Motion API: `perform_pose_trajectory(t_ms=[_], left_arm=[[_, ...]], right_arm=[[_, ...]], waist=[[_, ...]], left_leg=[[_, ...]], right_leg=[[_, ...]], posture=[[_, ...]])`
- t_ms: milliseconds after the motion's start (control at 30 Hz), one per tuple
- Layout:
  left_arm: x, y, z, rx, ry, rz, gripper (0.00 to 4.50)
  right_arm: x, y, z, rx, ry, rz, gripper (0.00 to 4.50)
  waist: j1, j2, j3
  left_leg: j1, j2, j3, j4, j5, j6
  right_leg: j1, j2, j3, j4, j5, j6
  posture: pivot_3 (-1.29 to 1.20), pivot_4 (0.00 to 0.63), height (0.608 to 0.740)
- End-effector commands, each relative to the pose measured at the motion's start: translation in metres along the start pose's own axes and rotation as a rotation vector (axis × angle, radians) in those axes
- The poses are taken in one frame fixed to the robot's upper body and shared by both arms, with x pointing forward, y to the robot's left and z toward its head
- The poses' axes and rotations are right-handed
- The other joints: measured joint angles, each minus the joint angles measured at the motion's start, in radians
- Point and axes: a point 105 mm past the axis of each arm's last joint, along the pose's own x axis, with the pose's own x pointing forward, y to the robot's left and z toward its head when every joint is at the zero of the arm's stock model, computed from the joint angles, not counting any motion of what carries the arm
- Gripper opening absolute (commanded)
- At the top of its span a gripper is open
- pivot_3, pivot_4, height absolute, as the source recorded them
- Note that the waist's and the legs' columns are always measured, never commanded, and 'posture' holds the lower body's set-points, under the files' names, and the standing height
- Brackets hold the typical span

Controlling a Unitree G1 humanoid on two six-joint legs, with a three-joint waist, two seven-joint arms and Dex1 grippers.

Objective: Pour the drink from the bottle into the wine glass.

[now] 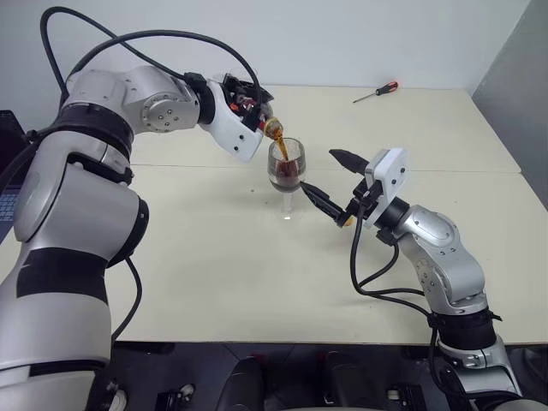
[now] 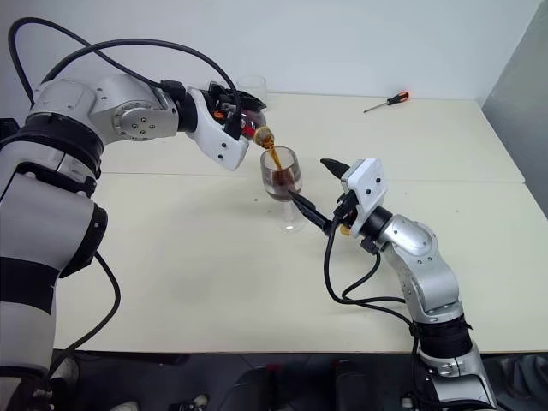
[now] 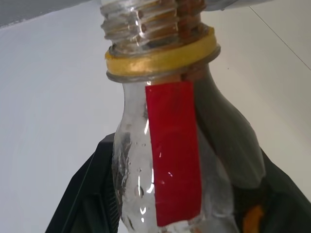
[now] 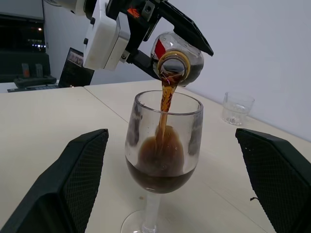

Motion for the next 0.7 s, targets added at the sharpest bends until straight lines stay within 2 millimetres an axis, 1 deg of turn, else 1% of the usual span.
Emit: perform_pose_trajectory(t_ms=[33,700], left_arm=[[-0.0074,0.0271,-0.005,0.041,0.018,0.073,2.57],[-0.0069,0.0291,-0.0055,0.047,0.024,0.079,2.57]], right_arm=[[-0.0013,-0.0031,0.0123,-0.035,-0.047,-0.014,4.5],[-0.0021,-0.0061,0.0125,-0.037,-0.045,-0.026,4.5]], waist=[[0.0,0.0,0.0],[0.0,0.0,0.0]], left_leg=[[0.0,0.0,0.0,0.0,0.0,0.0],[0.0,0.0,0.0,0.0,0.0,0.0]], right_leg=[[0.0,0.0,0.0,0.0,0.0,0.0],[0.0,0.0,0.0,0.0,0.0,0.0]], posture=[[0.0,0.15,0.74],[0.0,0.15,0.74]])
